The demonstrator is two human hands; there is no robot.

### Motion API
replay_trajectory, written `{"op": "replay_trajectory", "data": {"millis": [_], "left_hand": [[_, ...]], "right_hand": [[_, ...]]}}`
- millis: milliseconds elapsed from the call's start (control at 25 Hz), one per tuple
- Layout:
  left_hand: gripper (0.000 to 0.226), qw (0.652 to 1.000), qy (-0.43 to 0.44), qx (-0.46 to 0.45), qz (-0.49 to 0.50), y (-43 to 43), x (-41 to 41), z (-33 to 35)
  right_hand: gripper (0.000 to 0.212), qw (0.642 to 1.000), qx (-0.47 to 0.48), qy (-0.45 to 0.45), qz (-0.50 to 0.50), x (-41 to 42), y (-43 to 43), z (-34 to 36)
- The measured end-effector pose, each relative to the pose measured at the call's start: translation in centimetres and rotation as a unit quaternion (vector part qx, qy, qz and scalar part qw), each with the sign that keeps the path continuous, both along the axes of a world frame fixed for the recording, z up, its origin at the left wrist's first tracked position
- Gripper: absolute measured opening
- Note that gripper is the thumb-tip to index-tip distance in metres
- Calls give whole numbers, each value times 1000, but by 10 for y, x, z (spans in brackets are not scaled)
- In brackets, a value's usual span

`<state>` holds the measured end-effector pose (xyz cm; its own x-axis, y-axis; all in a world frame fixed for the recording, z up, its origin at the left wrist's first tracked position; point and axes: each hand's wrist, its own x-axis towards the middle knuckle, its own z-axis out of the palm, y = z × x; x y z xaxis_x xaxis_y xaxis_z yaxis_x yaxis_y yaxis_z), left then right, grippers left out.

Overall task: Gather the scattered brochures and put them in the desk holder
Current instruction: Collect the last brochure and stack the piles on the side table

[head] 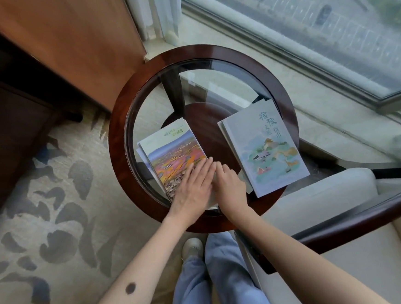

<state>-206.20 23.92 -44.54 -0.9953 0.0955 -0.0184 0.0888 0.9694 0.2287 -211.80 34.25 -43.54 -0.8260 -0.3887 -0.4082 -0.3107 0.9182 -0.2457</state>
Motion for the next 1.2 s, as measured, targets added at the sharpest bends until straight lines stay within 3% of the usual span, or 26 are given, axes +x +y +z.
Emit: {"op": "replay_trajectory", "data": {"millis": [160,320,360,440,520,640,760,840,960,1120,1200], "left_hand": [[49,996,-38,-51,-59,-29,-13,-25],[47,996,-11,-51,-76,-55,-21,-39],[48,998,-14,-37,-43,-58,-22,-40],[49,990,-35,-6,137,-65,-26,-42],[51,949,-66,10,309,-76,-32,-44],[52,942,-91,-4,323,-83,-34,-44],[53,938,-84,38,334,-82,-35,-35],[55,895,-46,125,425,-69,-27,-23],[55,777,-19,289,559,-35,-9,2],[55,599,-76,433,669,-1,4,27],[54,548,-74,473,686,3,2,34]], "right_hand": [[31,1000,1,-7,13,-2,1,-3],[28,999,26,-15,23,-4,-2,-5],[27,999,28,-16,24,-5,-2,-5],[23,999,32,-21,28,-5,-2,-4],[21,999,36,-19,29,-5,-2,-3],[21,999,37,-21,29,-6,-3,-1],[23,998,43,-27,27,-8,-7,2],[26,998,49,-35,18,-10,-11,5],[32,998,53,-28,4,-14,-19,14],[37,991,-25,-95,-93,-16,-37,28],[31,978,-45,-137,-152,-13,-44,33]]}}
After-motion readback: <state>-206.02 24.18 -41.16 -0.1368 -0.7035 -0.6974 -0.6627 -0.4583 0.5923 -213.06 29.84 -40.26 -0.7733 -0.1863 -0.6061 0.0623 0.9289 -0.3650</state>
